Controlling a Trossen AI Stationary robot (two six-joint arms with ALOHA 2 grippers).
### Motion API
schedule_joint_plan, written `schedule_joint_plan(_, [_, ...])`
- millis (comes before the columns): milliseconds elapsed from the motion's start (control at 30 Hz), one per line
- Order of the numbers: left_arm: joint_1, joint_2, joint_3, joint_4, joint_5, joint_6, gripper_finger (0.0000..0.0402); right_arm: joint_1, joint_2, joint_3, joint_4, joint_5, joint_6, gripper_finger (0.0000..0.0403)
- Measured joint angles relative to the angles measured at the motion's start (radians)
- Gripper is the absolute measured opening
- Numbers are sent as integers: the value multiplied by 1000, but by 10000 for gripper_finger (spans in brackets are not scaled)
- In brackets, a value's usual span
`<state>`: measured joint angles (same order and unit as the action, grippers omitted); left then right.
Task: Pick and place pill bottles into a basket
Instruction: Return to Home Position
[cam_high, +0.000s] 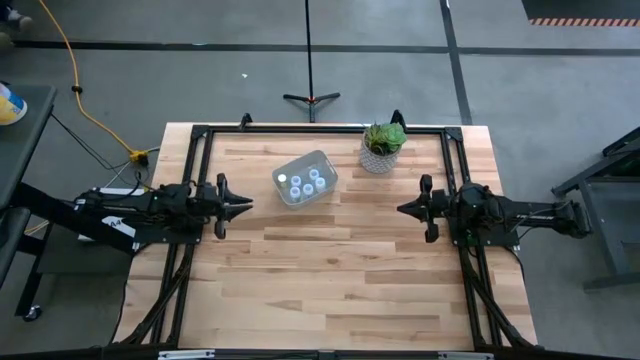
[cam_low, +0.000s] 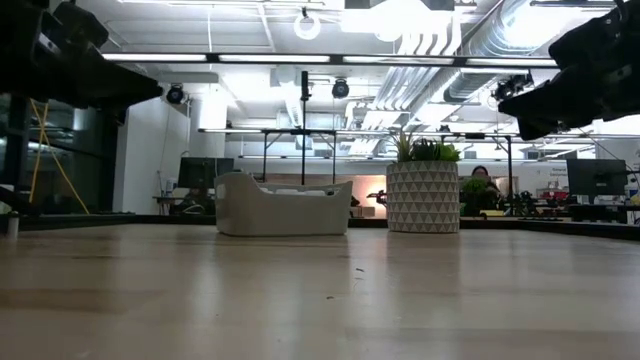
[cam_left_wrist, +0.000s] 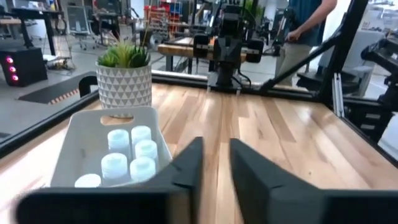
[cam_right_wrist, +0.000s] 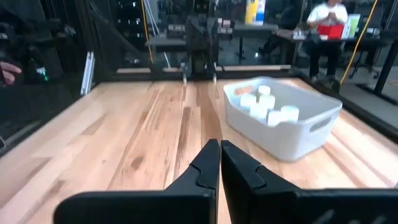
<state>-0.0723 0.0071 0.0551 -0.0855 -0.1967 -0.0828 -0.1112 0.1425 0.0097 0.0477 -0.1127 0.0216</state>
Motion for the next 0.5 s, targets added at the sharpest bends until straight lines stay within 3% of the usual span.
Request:
schedule_joint_plan(233, [0, 0, 0, -7, 4, 0, 206, 0, 2, 0, -8, 2, 0, 7])
schedule_joint_plan(500, [0, 0, 0, -7, 4, 0, 244, 0, 2, 0, -11, 2, 0, 7])
